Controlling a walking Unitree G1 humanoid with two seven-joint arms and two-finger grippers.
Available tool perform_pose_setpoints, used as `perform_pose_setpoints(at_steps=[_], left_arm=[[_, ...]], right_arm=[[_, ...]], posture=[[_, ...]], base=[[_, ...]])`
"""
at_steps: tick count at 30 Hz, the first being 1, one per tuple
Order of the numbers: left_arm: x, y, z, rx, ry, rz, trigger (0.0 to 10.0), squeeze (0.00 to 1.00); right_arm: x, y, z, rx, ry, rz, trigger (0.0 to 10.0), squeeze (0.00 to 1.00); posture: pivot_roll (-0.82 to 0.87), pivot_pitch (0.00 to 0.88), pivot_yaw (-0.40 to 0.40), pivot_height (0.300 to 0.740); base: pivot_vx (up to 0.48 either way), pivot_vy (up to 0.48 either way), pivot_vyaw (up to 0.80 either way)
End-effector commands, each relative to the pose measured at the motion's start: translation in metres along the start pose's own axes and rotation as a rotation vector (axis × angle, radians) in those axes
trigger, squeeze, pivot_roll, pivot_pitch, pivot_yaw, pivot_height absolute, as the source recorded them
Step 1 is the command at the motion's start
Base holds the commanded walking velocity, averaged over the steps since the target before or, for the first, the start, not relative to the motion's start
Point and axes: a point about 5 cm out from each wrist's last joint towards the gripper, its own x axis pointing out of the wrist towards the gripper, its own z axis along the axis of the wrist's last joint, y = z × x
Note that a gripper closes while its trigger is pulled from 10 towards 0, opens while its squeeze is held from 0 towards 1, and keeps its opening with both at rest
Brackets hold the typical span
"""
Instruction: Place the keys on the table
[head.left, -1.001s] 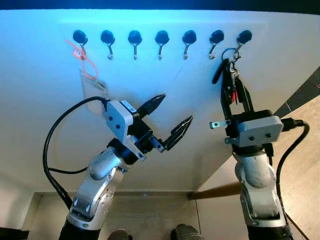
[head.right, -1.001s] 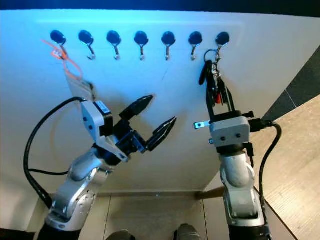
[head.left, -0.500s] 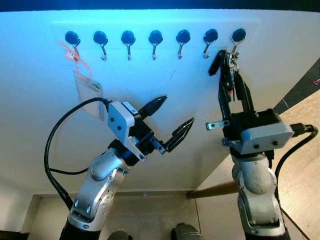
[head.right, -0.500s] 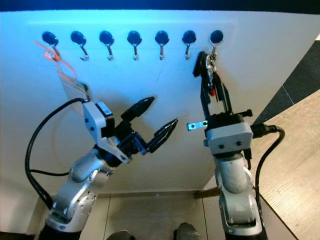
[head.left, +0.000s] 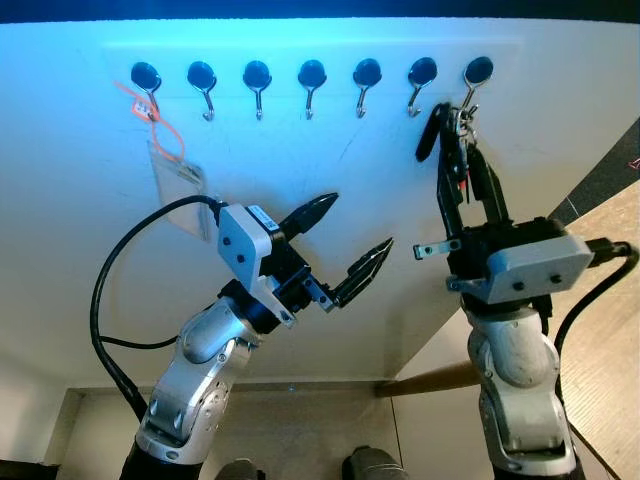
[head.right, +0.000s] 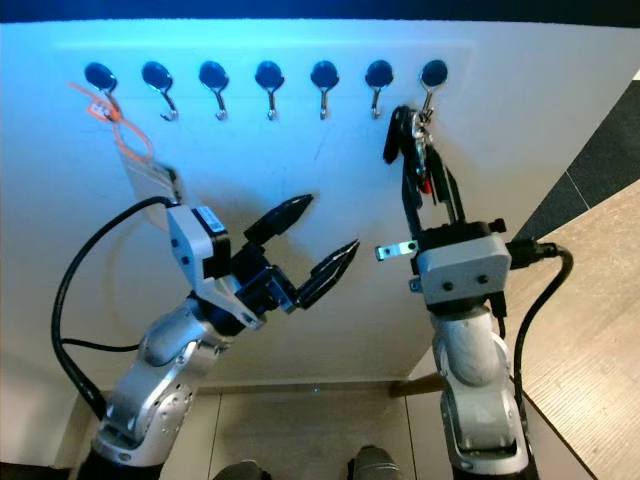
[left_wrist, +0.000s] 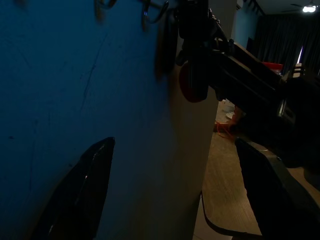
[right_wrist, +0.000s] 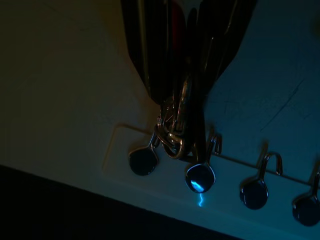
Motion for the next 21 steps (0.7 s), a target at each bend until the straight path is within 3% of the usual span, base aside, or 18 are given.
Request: perform_pose_setpoints(at_steps=[1, 4, 8, 9, 11, 12, 13, 14, 15, 19, 21], left_arm=[[-0.001, -0.003, 0.001, 0.000, 0.003, -0.020, 10.0, 0.00], [-0.001, -0.003, 0.000, 0.002, 0.006, -0.023, 10.0, 0.00], [-0.001, -0.003, 0.000, 0.003, 0.007, -0.025, 10.0, 0.00], [-0.001, -0.003, 0.000, 0.003, 0.007, -0.025, 10.0, 0.00], [-0.001, -0.004, 0.000, 0.005, 0.008, -0.026, 10.0, 0.00], [-0.001, -0.004, 0.000, 0.006, 0.008, -0.027, 10.0, 0.00], [-0.001, -0.004, 0.000, 0.006, 0.008, -0.027, 10.0, 0.00], [-0.001, -0.004, 0.000, 0.008, 0.009, -0.027, 10.0, 0.00], [-0.001, -0.004, -0.001, 0.008, 0.009, -0.027, 10.0, 0.00], [0.000, -0.004, -0.001, 0.009, 0.008, -0.026, 10.0, 0.00], [0.000, -0.003, -0.001, 0.012, 0.007, -0.022, 10.0, 0.00]], right_arm=[[0.006, 0.004, 0.012, 0.016, -0.057, 0.030, 3.4, 0.00], [0.011, 0.004, 0.017, 0.026, -0.076, 0.028, 4.3, 0.00], [0.014, 0.003, 0.019, 0.030, -0.082, 0.025, 4.5, 0.00], [0.015, 0.003, 0.021, 0.032, -0.088, 0.022, 5.7, 0.00], [0.019, 0.001, 0.025, 0.037, -0.102, 0.014, 6.5, 0.00], [0.021, 0.000, 0.027, 0.040, -0.107, 0.011, 8.2, 0.00], [0.021, 0.000, 0.027, 0.040, -0.107, 0.011, 8.2, 0.00], [0.024, -0.001, 0.029, 0.045, -0.112, 0.006, 9.0, 0.00], [0.026, -0.001, 0.030, 0.049, -0.116, 0.006, 8.3, 0.00], [0.029, -0.002, 0.031, 0.054, -0.121, 0.007, 8.3, 0.00], [0.031, -0.001, 0.033, 0.063, -0.128, 0.012, 0.0, 0.00]], posture=[[-0.01, 0.115, 0.014, 0.740], [-0.01, 0.115, 0.014, 0.740], [-0.01, 0.115, 0.014, 0.740], [-0.01, 0.115, 0.014, 0.740], [-0.01, 0.114, 0.012, 0.740], [-0.01, 0.114, 0.012, 0.740], [-0.01, 0.114, 0.012, 0.740], [-0.01, 0.110, 0.011, 0.740], [-0.01, 0.108, 0.009, 0.740], [-0.01, 0.108, 0.009, 0.740], [-0.01, 0.104, 0.008, 0.740]], base=[[0.000, 0.000, 0.00], [0.000, 0.000, 0.00], [0.000, 0.000, 0.00], [0.000, 0.000, 0.00], [0.000, 0.000, 0.00], [0.000, 0.000, 0.00], [0.000, 0.000, 0.00], [0.000, 0.000, 0.00], [0.000, 0.000, 0.00], [0.000, 0.000, 0.00], [0.000, 0.000, 0.00]])
